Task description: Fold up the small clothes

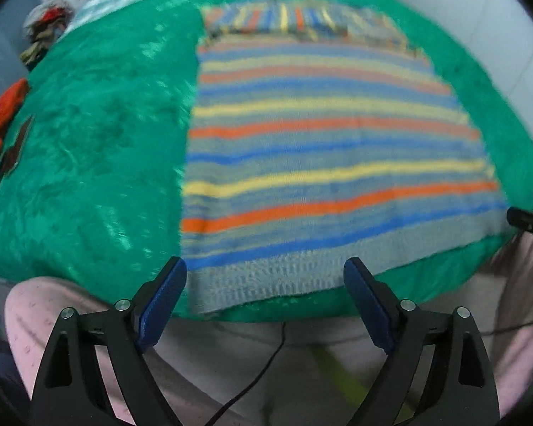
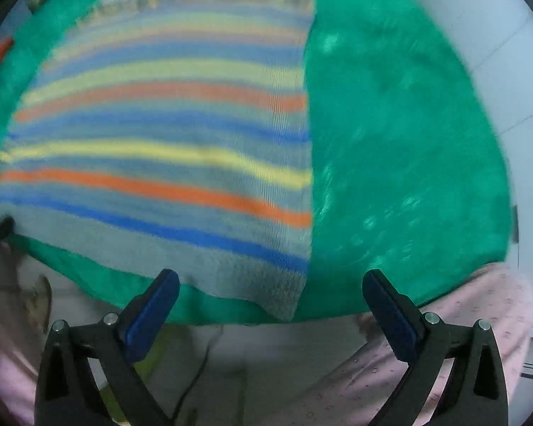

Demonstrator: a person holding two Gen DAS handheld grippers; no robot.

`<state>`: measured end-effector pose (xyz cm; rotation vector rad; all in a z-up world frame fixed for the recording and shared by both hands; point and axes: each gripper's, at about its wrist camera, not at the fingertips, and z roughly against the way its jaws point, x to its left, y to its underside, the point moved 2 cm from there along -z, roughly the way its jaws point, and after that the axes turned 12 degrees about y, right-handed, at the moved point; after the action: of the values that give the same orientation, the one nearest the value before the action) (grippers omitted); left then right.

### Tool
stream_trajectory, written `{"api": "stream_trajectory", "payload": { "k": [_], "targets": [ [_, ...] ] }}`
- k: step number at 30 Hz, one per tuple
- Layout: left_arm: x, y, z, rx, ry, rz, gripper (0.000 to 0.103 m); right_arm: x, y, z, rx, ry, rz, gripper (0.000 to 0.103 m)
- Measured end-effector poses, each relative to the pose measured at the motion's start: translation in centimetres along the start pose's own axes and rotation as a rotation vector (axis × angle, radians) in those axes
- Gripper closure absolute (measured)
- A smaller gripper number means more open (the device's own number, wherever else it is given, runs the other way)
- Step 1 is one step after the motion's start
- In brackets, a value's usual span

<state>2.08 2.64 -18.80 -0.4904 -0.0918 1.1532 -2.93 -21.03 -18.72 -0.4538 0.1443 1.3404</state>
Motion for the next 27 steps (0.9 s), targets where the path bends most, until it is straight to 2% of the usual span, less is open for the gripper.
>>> {"api": "stream_trajectory", "payload": {
  "k": [3, 6, 11, 16, 27],
  "targets": [
    [0.2, -1.2, 2.3, -0.091, -0.004, 0.038, 0.009, -0.7, 0.1, 4.1, -0.135, 0.008, -0.06, 0.001],
    [1.0, -2.0, 3.5, -0.133, -0.002, 0.067, 0.009, -1.2, 0.2, 6.5, -0.242, 0.037, -0.084, 0.001],
    [1.6, -3.1, 4.5, -0.175, -0.01, 0.085, 0.009, -1.9, -0.4, 9.0, -0.351, 0.082, -0.106, 0.001],
    [1.8, -2.2, 5.5, -0.184, -0.029, 0.092, 0.009, -2.1, -0.5, 9.9, -0.375, 0.082, -0.126, 0.001],
    [1.4, -2.0, 5.0, -0.175, -0.03, 0.09, 0.009, -2.8, -0.1, 9.5, -0.386, 0.088, -0.156, 0.001]
  ]
}}
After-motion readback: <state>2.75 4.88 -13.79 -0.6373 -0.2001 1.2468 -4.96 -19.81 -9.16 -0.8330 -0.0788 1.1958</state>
